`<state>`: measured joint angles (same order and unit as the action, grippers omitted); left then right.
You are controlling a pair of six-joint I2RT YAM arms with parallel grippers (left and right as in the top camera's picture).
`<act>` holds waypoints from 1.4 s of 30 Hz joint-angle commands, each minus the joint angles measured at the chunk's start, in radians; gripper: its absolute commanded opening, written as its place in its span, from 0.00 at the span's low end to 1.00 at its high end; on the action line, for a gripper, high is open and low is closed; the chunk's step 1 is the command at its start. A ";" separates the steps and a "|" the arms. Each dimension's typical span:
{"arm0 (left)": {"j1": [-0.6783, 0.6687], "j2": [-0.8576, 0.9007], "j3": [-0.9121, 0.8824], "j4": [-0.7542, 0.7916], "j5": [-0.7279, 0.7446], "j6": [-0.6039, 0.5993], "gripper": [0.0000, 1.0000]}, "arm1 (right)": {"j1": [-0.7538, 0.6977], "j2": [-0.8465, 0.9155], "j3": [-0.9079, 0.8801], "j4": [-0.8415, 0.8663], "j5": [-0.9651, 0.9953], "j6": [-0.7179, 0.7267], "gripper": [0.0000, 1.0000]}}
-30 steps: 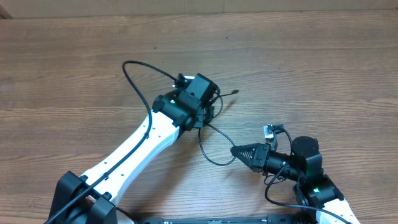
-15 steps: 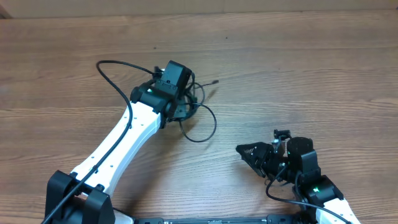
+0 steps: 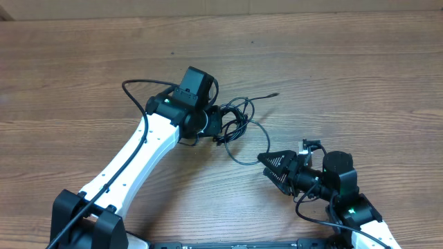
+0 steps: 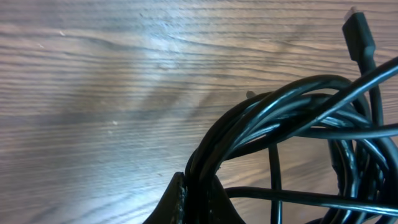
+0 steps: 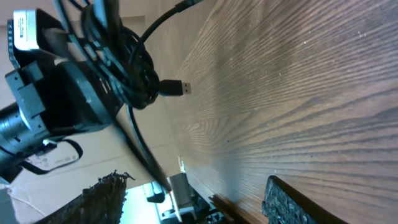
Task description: Untangle cables
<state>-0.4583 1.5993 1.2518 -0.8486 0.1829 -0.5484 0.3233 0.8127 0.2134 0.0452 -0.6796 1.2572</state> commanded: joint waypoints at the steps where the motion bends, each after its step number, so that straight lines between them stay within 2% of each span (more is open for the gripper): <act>1: -0.027 -0.008 0.006 0.005 0.080 -0.084 0.04 | 0.005 -0.003 0.009 0.047 -0.010 0.056 0.69; 4: -0.053 -0.008 0.006 0.005 0.080 -0.084 0.04 | 0.005 -0.003 0.009 0.110 -0.010 0.056 0.62; 7: -0.101 -0.008 0.006 0.009 0.076 -0.084 0.04 | 0.005 -0.002 0.009 0.164 -0.010 0.103 0.41; 10: -0.138 -0.008 0.006 0.008 0.021 -0.072 0.04 | 0.005 -0.003 0.009 0.193 -0.011 0.112 0.12; 12: -0.160 -0.008 0.006 0.005 -0.055 -0.043 0.04 | 0.005 -0.003 0.009 0.250 -0.011 0.112 0.04; 17: -0.207 -0.007 0.005 -0.019 -0.255 0.060 0.04 | 0.001 -0.003 0.009 0.465 -0.010 0.111 0.04; 20: -0.219 -0.006 -0.011 -0.023 -0.279 0.109 0.04 | 0.001 -0.003 0.009 0.587 0.015 0.106 0.04; 24: -0.219 -0.006 -0.044 -0.027 -0.293 0.197 0.04 | -0.016 -0.002 0.009 0.604 0.043 0.095 0.04; 28: -0.218 -0.006 -0.050 -0.068 -0.444 0.205 0.04 | -0.091 -0.003 0.009 0.607 0.034 0.082 0.04; 33: -0.216 -0.006 -0.051 -0.066 -0.570 0.204 0.04 | -0.193 -0.003 0.009 0.737 -0.028 0.089 0.04; 37: -0.214 -0.006 -0.051 -0.066 -0.687 0.125 0.04 | -0.247 -0.002 0.009 0.705 -0.047 0.072 0.04; 40: -0.214 -0.006 -0.051 -0.063 -0.739 0.044 0.04 | -0.270 -0.002 0.009 0.574 -0.047 0.016 0.04; 42: -0.214 -0.006 -0.051 -0.059 -0.723 0.028 0.04 | -0.273 -0.001 0.009 0.474 -0.040 -0.013 0.06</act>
<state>-0.6807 1.5990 1.2160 -0.9058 -0.4358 -0.4366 0.0685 0.8211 0.2092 0.5777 -0.7338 1.3090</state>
